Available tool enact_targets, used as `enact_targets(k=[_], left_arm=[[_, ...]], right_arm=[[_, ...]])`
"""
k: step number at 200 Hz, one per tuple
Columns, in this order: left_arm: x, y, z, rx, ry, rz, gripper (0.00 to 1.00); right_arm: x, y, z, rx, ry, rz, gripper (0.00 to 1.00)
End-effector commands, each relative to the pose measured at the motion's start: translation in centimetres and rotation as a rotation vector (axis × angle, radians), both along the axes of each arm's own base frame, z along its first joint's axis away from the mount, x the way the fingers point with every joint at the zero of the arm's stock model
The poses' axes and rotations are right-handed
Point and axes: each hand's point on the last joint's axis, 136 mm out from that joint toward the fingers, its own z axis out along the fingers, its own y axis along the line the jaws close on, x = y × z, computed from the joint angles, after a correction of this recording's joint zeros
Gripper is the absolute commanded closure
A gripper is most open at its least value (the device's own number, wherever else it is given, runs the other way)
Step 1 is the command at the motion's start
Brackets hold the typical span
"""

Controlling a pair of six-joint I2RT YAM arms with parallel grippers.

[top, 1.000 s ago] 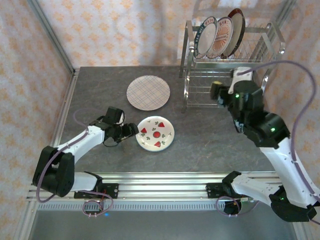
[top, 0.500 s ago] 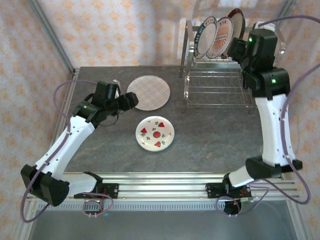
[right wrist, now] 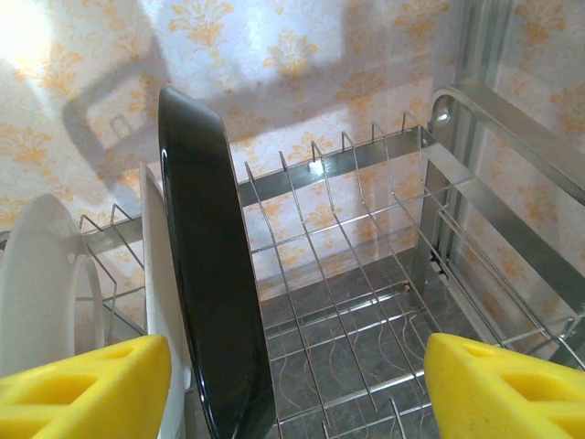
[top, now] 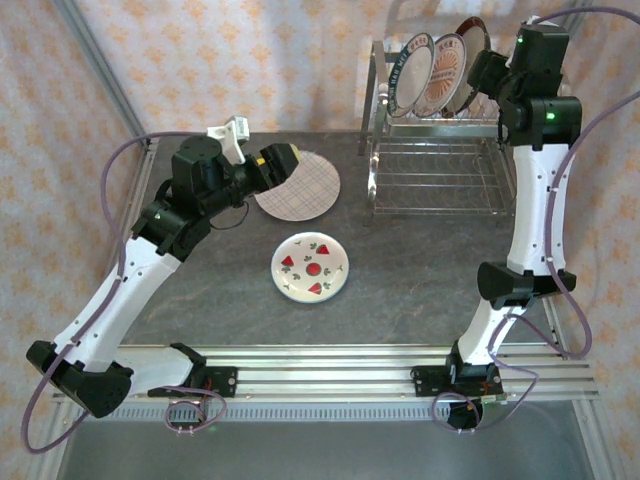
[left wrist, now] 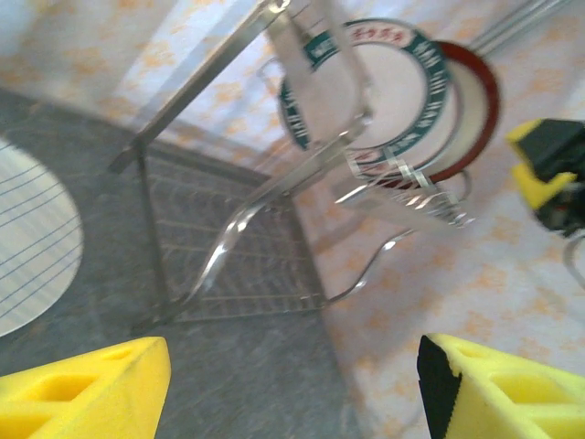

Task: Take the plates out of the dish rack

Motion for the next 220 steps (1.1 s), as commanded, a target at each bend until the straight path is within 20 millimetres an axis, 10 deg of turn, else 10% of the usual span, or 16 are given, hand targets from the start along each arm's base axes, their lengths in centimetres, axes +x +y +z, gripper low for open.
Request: enact_targets(k=[1,136,185,220], left_arm=[[-1.0,-0.2,5.1,-0.093,-0.13,-0.029,0.27],[-1.6,-0.7,6.9,-0.138,-0.17,-0.06,0.27],[-1.6,-0.7,7.1,-0.128,-0.173,-0.059,0.27],[-1.4,-0.8,6.7,-0.126,-0.163,-0.063,0.27]], right_arm=[[0.7,0.4,1.0,0.016,-0.044,0.04,0.29],[5.0,0.5,-1.4,-0.016,-0.026,0.063,0.61],[5.0,1.0,-0.7,-0.007,-0.05,0.07,1.0],[4.4,0.9,0.4,-0.071,-0.072,0.028,1.0]])
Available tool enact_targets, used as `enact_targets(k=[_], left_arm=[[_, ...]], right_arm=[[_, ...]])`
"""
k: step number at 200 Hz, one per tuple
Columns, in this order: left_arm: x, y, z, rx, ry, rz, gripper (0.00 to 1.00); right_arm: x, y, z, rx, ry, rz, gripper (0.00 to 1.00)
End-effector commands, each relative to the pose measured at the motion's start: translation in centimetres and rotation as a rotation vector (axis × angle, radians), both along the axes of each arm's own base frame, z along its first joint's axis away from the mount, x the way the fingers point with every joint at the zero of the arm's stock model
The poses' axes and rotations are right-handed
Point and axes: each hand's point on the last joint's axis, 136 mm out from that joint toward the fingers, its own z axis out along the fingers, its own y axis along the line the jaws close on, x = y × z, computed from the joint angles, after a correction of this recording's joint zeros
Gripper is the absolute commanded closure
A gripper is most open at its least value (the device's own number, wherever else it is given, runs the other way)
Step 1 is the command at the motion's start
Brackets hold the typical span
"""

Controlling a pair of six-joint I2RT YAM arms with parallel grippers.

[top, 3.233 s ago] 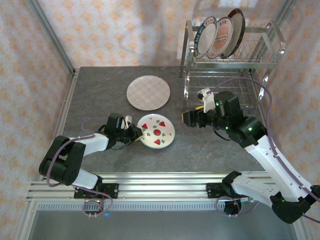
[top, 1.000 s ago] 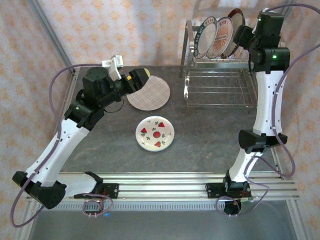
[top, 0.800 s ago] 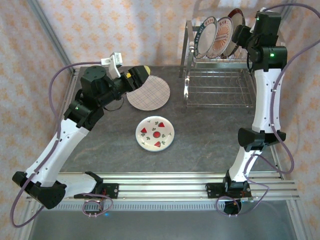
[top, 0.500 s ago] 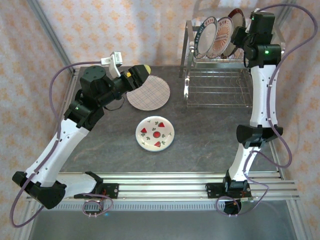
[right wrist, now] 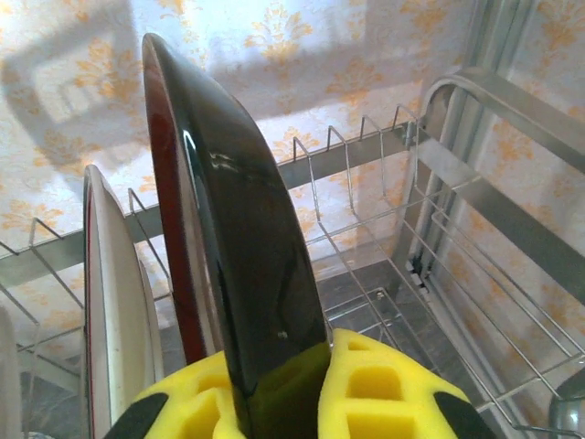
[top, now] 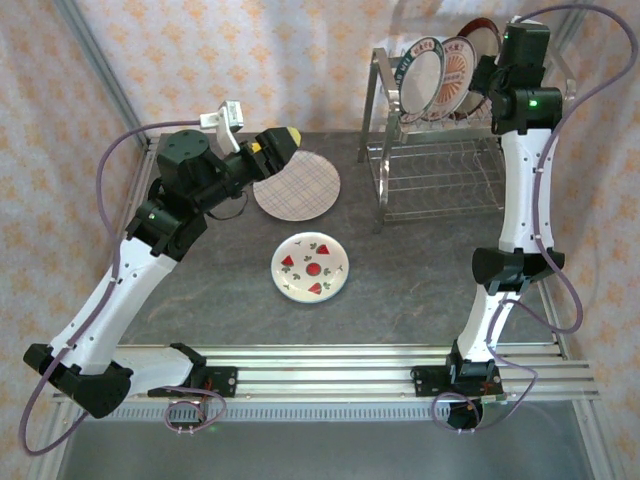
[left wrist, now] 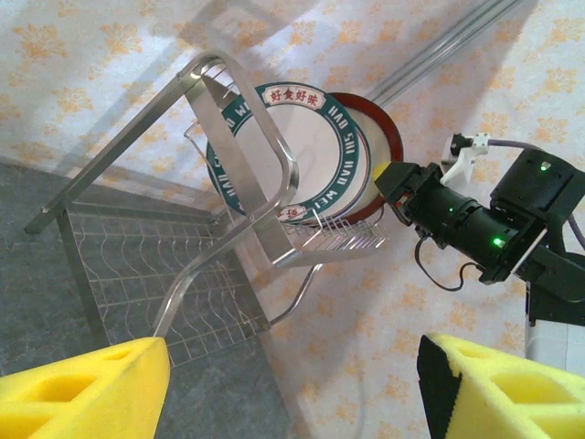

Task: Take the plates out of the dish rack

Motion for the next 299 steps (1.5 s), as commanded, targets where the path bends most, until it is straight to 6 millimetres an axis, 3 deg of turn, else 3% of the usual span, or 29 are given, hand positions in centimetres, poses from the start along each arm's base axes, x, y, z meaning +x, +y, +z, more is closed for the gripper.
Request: enact_targets(k=[1,65,124,171,245,299], left_arm=[[-0.9,-0.1,2.2,-0.023,-0.061,-0.022,0.27],[-0.9,0.0,2.1,-0.02,-0.06,-0.017,0.27],[-1.1,0.0,2.2,-0.034,-0.061,-0.019,0.28],[-0.8,-0.7,2.6,-0.048,-0.068,-0.034,0.28],[-0.3,-3.4,2.9,-0.099,-0.058,-0.099,0.28],[0.2,-6.8,3.0,-0.151,-0.036,-0.174,0.28]], right_arm=[[0.0,1.8,3.1,0.025,-0.109,0.04,1.0],[-1.3,2.3,5.8,-0.102,-0.169,-0.063,1.0],[-4.1,2.1,10.9,-0.188,-0.298,-0.17,1.0],[-6.4,1.2,13.2,-0.219,-0.347,-0.236,1.0],[-10.4,-0.2,16.3,-0.226,-0.414,-0.294,1.0],[-14.4,-1.4,17.9,-0.213,-0.441,-0.325,1.0]])
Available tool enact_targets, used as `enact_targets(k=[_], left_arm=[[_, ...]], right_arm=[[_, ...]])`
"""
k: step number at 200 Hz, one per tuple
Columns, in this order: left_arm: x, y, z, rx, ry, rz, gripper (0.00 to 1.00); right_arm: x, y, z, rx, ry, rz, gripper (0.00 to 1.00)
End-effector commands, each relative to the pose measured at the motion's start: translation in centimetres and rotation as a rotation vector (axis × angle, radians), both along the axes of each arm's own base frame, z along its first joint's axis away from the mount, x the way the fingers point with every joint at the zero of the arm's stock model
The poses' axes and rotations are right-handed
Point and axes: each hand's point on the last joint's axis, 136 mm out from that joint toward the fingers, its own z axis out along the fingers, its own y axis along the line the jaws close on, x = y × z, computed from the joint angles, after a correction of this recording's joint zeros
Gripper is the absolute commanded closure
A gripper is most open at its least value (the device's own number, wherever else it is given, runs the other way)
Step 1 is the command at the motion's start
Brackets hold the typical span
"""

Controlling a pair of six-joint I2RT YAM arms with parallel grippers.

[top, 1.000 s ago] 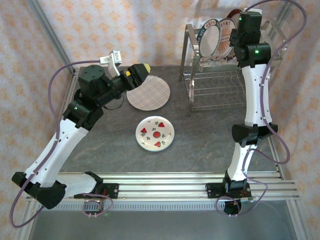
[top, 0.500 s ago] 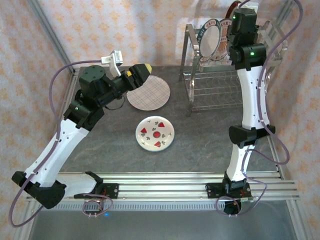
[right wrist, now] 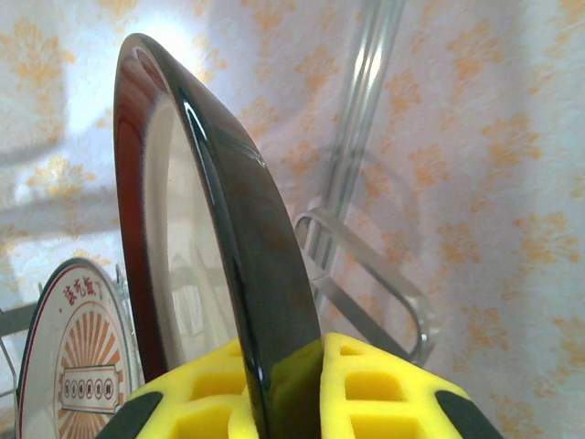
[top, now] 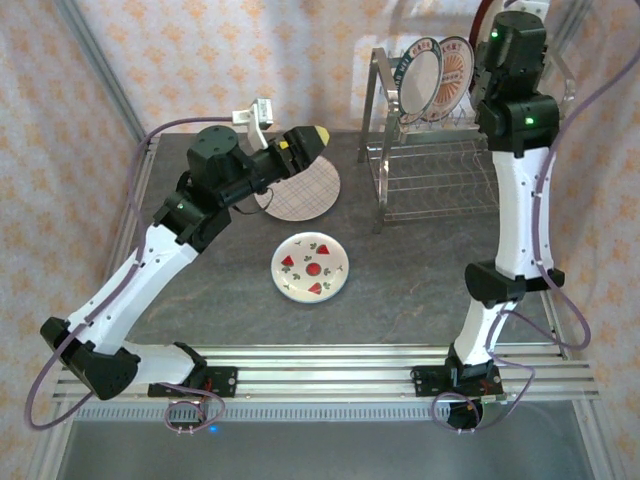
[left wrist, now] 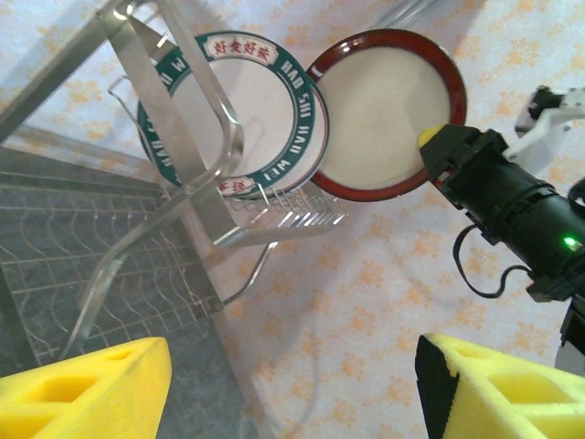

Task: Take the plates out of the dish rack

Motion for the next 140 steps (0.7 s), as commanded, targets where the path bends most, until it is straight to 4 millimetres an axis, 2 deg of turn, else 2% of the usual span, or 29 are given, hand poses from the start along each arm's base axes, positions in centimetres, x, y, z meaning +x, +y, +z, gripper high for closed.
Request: enact_targets(k=[1,44,74,104,140], left_arm=[[-0.5,-1.4,3.0,-0.083,-0.056,-0.053,0.28],[-0.1,-4.6,2.3,-0.146,0.0,-0.119,0.28],[0.1,-7.3,1.6,-0.197,0.062,-0.173,0.27],[0.1,-10.2,-0.2,-0.225,0.173,-0.251,0.27],[-0.3,-12.8,-2.5,-0.217,0.285,-0.314,0.26]], right_arm=[[-6.6,-2.0,7.6,0.075,-0.285,-0.054,1.0],[-10.1,-2.8,7.3,0.129,-0.276,-0.058,1.0],[-13.0,-3.4,5.9,0.192,-0.254,-0.063,1.0],[-15.7,-3.8,3.4,0.255,-0.196,-0.068,1.0],[-19.1,-4.0,-0.1,0.387,-0.159,-0.059,1.0]])
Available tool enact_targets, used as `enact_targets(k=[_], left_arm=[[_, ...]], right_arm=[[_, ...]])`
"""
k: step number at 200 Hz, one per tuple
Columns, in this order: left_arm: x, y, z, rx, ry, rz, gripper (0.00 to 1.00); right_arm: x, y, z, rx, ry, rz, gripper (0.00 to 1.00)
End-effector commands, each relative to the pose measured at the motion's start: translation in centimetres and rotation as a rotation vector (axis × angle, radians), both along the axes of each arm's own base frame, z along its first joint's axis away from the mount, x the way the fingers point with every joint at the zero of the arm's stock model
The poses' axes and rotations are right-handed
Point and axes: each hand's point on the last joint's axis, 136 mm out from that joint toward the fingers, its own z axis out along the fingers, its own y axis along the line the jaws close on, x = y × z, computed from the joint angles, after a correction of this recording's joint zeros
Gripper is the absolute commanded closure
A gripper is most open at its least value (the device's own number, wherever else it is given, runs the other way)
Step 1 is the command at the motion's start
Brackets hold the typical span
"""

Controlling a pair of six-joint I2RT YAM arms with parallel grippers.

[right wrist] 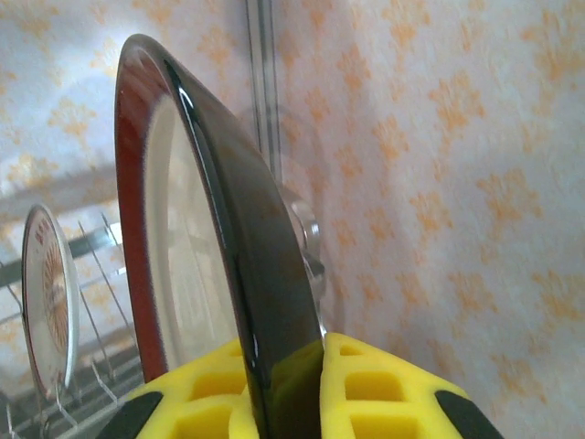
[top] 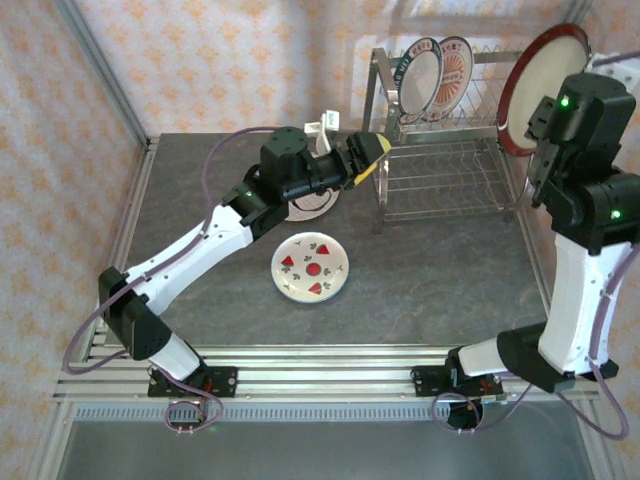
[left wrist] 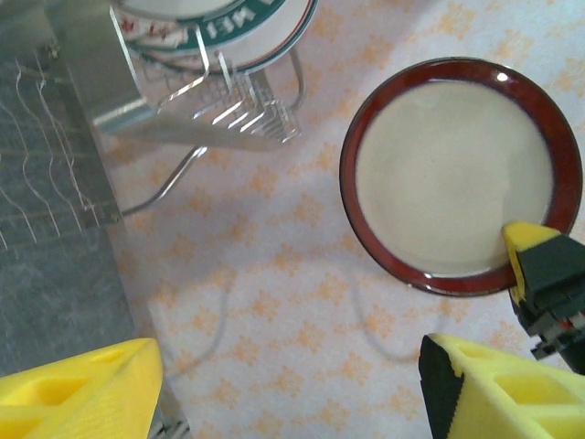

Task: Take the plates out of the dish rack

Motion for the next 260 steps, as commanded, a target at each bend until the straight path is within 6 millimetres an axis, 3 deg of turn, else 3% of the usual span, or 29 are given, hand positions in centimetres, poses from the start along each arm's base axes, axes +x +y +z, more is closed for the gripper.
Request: enact_targets(k=[1,14,21,29,54,96,121,213,260], left_arm=[[-1.2,-1.6,1.4,-0.06,0.04,-0.082,0.26],[-1.4,-2.5,0.0,-0.041,0.096,-0.115,0.26],[-1.6,-2.8,-0.7,-0.028,0.122,-0.127,0.26],[-1.6,-3.1,-1.8,-0.009,0.152,-0.138,0.26],[-2.0,-4.0,-3.8,0.025,0.201,-0.183,0.26],[-2.7,-4.8,-7.6,0.103,0.263,-0.258,0.26],[-2.8,-4.9,-8.5,0.108,0.269,-0.265,0.26],[-2.6,-5.2,-11.9,0.214,0.303,-0.276,0.26],[-2.3,-5.6,-11.6,0.197,0.295,-0.274,0.35]], right_arm=[[-3.5,-0.4,0.6,0.18,-0.149,-0.01,1.0],[-4.5,-0.3,-0.7,0.236,-0.145,-0.001,1.0],[-4.1,0.1,-2.0,0.265,-0.118,0.002,1.0],[-5.4,0.1,-2.6,0.309,-0.131,0.01,1.0],[-5.9,1.0,-5.9,0.442,-0.121,0.033,1.0],[-4.7,3.5,-10.1,0.657,-0.112,0.102,1.0],[-4.0,4.8,-12.5,0.751,-0.089,0.126,1.0],[-1.2,8.3,-15.6,0.941,-0.063,0.225,1.0],[-0.2,9.7,-16.8,1.011,-0.033,0.259,1.0]])
